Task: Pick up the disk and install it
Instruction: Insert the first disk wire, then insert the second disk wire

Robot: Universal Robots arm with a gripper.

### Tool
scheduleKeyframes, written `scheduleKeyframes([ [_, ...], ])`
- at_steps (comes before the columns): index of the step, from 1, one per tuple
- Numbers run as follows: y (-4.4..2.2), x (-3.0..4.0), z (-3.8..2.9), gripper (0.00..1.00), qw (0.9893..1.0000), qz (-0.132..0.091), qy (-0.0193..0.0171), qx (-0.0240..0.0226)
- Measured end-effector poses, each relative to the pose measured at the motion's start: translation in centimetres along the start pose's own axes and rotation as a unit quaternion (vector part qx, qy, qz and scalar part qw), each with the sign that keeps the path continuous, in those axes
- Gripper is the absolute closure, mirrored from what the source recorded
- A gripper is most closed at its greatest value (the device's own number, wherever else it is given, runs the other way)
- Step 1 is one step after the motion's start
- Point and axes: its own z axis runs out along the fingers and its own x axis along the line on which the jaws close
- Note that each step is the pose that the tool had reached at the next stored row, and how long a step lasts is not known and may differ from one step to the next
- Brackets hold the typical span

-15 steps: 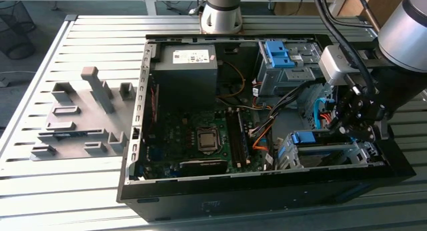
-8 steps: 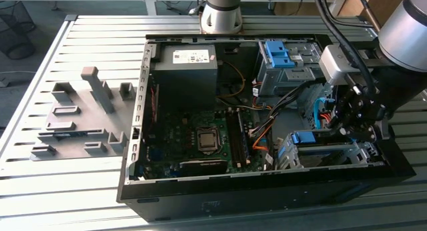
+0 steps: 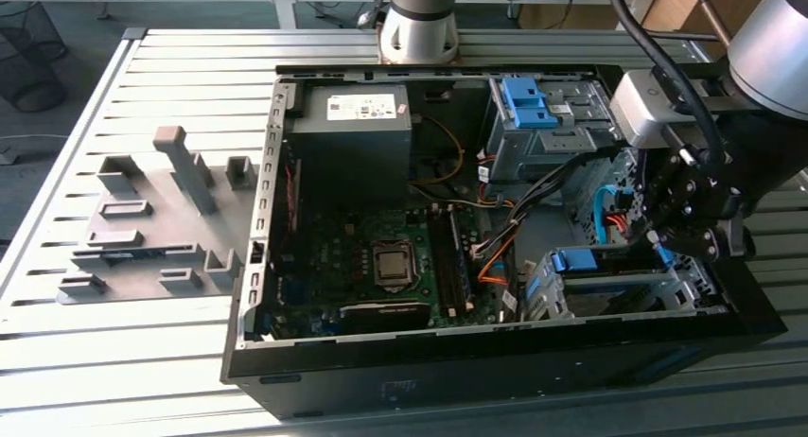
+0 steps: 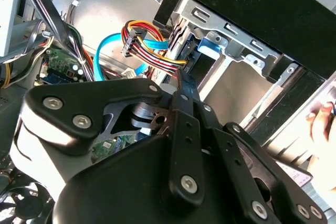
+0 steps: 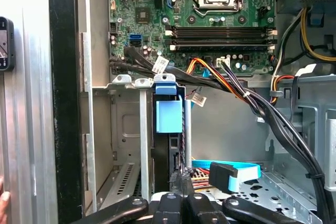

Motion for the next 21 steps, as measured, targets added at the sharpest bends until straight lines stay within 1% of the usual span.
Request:
scheduleKeyframes([
  [1,0.00,0.00,-0.01,0.89,1.0000,0.000,0.0000,0.0000],
  [14,0.01,0.00,-0.01,0.89,1.0000,0.000,0.0000,0.0000],
  [18,0.10,0.01,-0.01,0.89,1.0000,0.000,0.0000,0.0000],
  [19,0.11,0.01,-0.03,0.89,1.0000,0.000,0.0000,0.0000],
  [21,0.10,-0.05,-0.36,0.89,1.0000,0.000,0.0001,0.0000],
])
